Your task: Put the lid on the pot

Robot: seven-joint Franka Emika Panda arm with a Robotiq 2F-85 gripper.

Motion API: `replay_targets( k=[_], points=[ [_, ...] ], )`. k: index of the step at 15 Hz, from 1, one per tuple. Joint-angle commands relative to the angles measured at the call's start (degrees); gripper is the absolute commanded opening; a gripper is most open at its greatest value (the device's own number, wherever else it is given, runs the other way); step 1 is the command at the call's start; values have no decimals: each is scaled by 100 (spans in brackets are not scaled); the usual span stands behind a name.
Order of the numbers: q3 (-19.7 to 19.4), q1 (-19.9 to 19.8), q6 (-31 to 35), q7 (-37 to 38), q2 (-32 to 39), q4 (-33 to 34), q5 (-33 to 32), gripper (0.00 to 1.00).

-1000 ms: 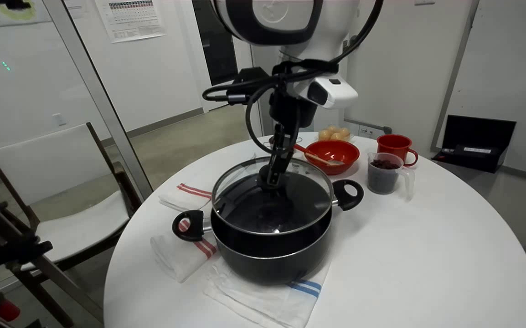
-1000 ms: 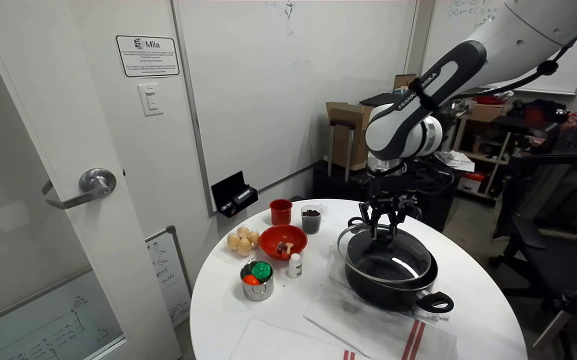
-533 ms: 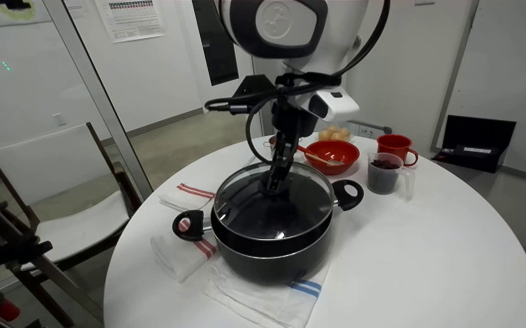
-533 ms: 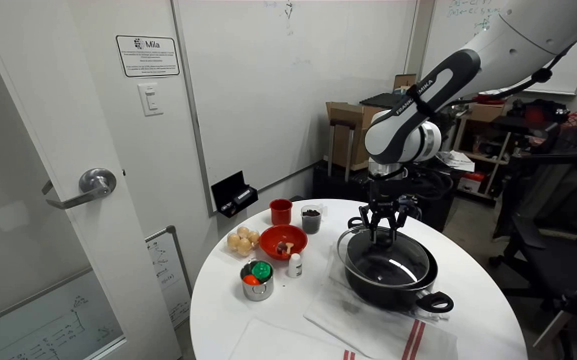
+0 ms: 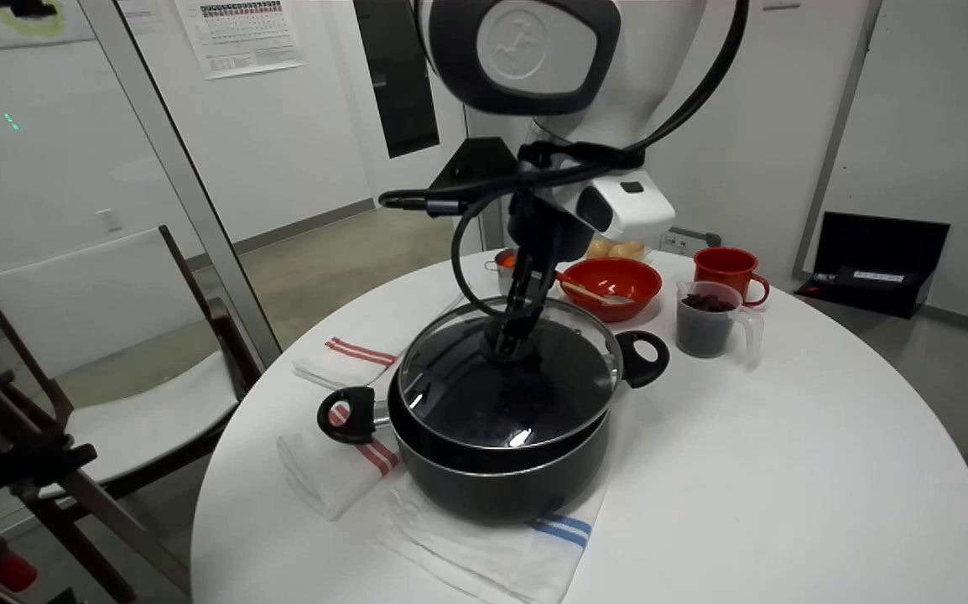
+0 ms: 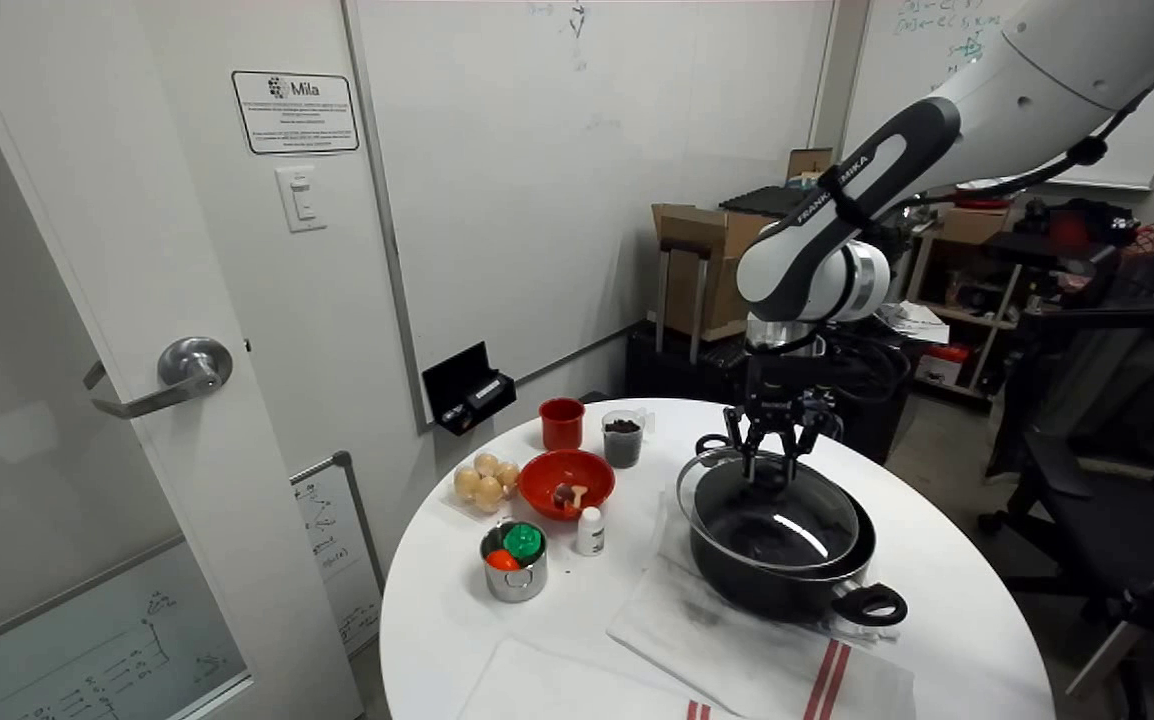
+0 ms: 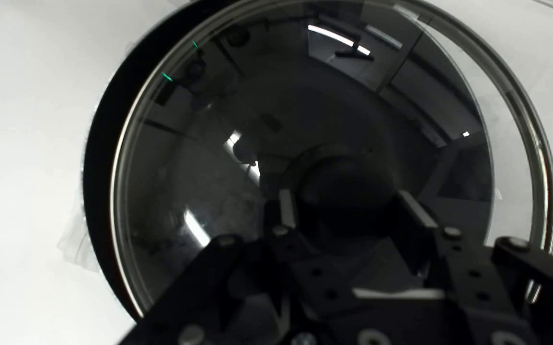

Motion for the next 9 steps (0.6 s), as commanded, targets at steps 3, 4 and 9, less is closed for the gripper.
replay_targets(
  k=[3,4,9],
  points=[
    [66,-52,151,-113,-145,-247,192,25],
    [60,-63,160,-108,-173,-290,205,25],
    [47,-53,515,-158,-451,-773,295,25]
  ],
)
